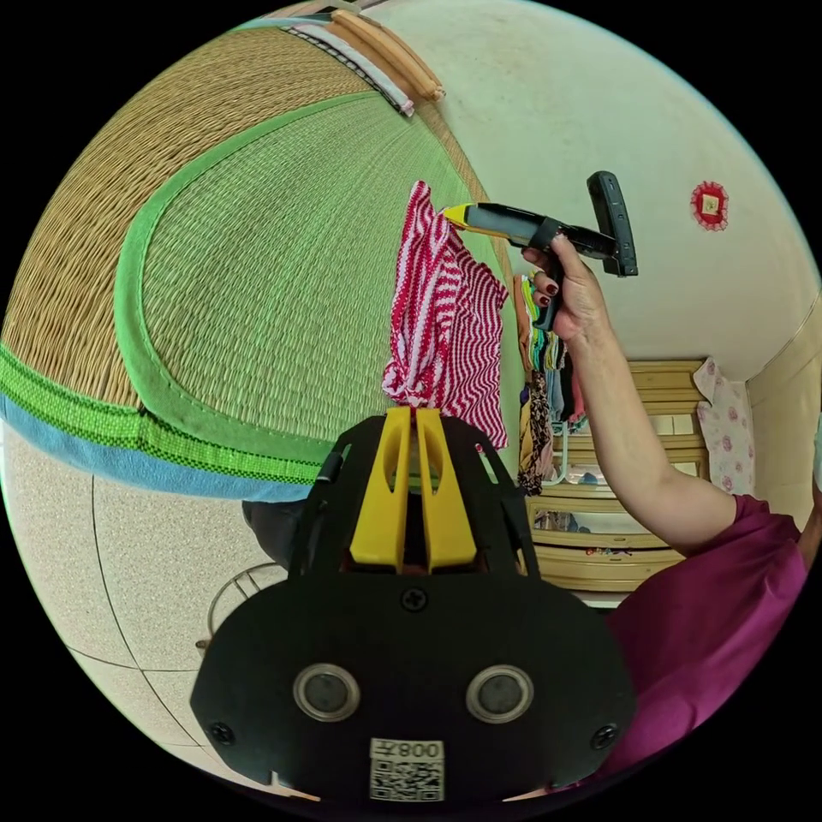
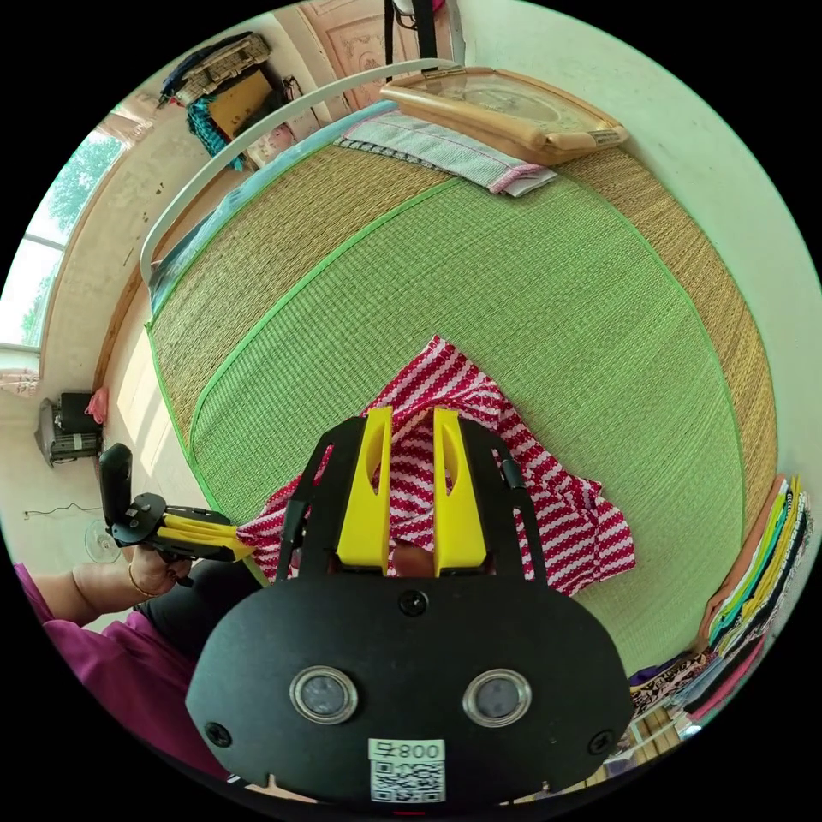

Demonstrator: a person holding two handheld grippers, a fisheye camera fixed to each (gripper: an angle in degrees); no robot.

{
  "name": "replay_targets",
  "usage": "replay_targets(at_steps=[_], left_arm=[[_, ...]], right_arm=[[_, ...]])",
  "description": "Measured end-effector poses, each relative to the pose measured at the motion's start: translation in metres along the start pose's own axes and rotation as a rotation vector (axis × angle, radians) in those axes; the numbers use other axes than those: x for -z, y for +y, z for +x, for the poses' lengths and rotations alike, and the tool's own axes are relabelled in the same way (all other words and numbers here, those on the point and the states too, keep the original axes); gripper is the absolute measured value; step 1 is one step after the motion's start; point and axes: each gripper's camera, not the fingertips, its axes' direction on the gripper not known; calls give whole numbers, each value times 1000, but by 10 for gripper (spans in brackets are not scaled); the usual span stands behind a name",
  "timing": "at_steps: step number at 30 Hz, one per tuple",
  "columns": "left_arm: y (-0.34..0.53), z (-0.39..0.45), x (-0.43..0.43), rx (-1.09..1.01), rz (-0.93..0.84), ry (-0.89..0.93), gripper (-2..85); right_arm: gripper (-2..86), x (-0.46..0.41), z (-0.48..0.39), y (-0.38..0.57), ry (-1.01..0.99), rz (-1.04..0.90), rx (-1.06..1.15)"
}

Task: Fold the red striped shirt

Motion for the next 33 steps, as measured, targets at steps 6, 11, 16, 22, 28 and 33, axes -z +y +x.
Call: replay_targets(at_steps=[6, 11, 16, 22, 28, 33], left_arm=[[7, 16, 25, -3, 16, 3, 8], [14, 29, 41, -7, 13, 5, 8], [18, 43, 52, -28, 1, -10, 7], [23, 58, 63, -46, -3, -12, 7], [32, 73, 71, -65, 6, -2, 7], [39, 80, 72, -74, 3, -15, 7]], right_arm=[[82, 0, 10, -11, -51, 25, -46], [82, -12, 16, -13, -94, 43, -124], [68, -24, 18, -25, -75, 60, -174], [15, -41, 27, -32, -102, 60, -217], [4, -32, 43, -12, -175, 139, -239], [3, -27, 53, -1, -273, 197, -236]])
